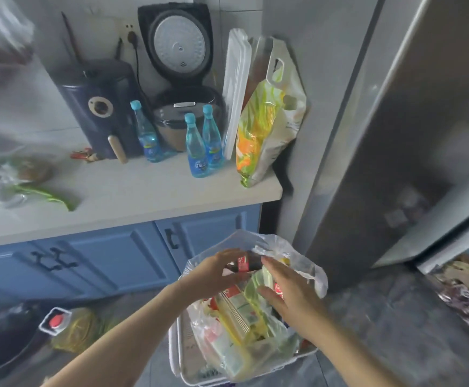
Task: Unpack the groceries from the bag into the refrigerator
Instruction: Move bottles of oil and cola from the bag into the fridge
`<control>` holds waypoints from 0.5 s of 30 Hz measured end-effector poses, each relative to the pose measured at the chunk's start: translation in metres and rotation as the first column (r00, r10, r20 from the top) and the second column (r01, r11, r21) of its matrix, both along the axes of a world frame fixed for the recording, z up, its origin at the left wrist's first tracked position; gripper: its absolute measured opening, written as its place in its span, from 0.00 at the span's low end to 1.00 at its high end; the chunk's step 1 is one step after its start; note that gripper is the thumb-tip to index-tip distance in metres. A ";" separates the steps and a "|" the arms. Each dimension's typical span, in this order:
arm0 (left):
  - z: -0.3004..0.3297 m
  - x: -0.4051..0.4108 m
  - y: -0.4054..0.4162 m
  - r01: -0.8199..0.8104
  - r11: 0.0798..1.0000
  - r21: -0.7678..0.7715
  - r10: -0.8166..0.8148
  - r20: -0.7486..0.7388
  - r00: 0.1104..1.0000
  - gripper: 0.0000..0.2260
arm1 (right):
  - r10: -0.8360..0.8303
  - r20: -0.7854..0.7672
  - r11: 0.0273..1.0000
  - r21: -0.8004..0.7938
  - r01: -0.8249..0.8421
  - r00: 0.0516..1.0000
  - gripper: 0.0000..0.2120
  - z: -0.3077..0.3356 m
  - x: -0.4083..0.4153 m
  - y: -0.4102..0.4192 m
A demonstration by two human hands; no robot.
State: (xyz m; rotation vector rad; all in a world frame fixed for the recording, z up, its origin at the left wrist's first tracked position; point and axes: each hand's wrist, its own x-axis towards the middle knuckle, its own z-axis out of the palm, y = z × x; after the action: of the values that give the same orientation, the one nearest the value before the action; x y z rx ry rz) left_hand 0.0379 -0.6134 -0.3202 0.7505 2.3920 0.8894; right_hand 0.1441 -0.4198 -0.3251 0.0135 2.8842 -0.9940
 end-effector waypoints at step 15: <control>-0.092 0.021 -0.059 -0.002 0.963 -0.270 0.004 0.006 1.000 0.26 | -0.058 0.160 0.997 0.068 0.048 0.985 0.34 -0.092 0.011 -0.069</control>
State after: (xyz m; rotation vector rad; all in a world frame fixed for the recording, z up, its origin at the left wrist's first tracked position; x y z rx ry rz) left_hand 0.0592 -0.6725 -0.4127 0.6358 2.4419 0.5484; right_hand 0.1553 -0.4888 -0.4168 0.1684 2.7788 -0.8653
